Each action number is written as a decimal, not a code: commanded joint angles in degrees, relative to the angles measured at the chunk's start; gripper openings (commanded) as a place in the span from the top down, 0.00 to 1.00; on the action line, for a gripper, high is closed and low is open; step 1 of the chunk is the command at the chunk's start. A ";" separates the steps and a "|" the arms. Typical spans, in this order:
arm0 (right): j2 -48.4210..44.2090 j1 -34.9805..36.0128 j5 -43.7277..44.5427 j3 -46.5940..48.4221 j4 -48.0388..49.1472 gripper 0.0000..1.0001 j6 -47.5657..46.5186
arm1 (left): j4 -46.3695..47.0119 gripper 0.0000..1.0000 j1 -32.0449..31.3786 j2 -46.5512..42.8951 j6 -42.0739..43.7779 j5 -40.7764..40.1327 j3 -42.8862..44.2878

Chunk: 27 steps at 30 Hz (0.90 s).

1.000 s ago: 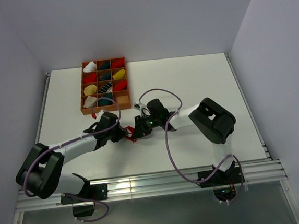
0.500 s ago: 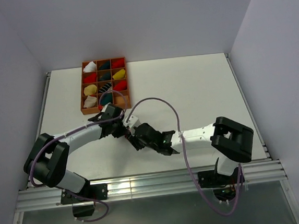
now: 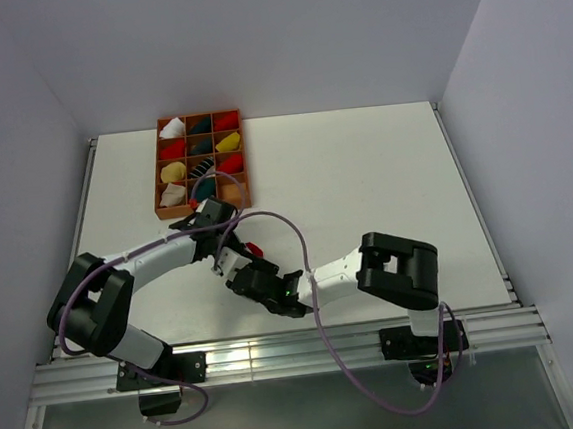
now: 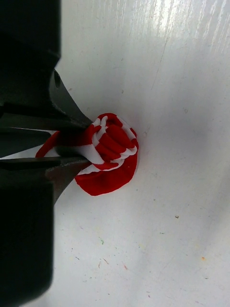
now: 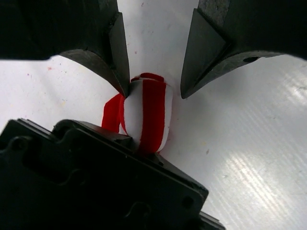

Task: Roll the socks
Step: Roll the sock at the center of the board.

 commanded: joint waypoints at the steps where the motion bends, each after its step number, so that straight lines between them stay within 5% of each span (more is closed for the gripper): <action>1: 2.70 0.22 2.18 2.88 2.60 0.47 -1.36 | -2.93 0.77 -0.05 1.92 2.01 1.44 0.35; 3: 4.90 0.22 2.62 3.14 2.60 0.51 -1.36 | -2.75 0.77 -0.05 1.83 2.10 1.88 0.26; 7: 7.45 -0.56 2.54 4.37 -0.54 0.88 1.17 | -2.14 0.77 -0.05 1.05 2.19 2.14 0.17; 9: 6.84 -1.36 0.35 3.77 -1.53 0.98 2.50 | -1.87 0.76 0.03 -0.61 2.63 1.62 0.08; 19: -1.68 -9.44 -21.51 -1.16 -2.23 1.00 10.76 | -2.40 0.41 2.23 -12.92 -0.62 -4.62 -1.06; 27: -3.88 -14.01 -35.16 -1.69 -1.62 1.00 13.75 | 2.77 0.38 3.02 -24.69 -7.82 -7.17 -10.62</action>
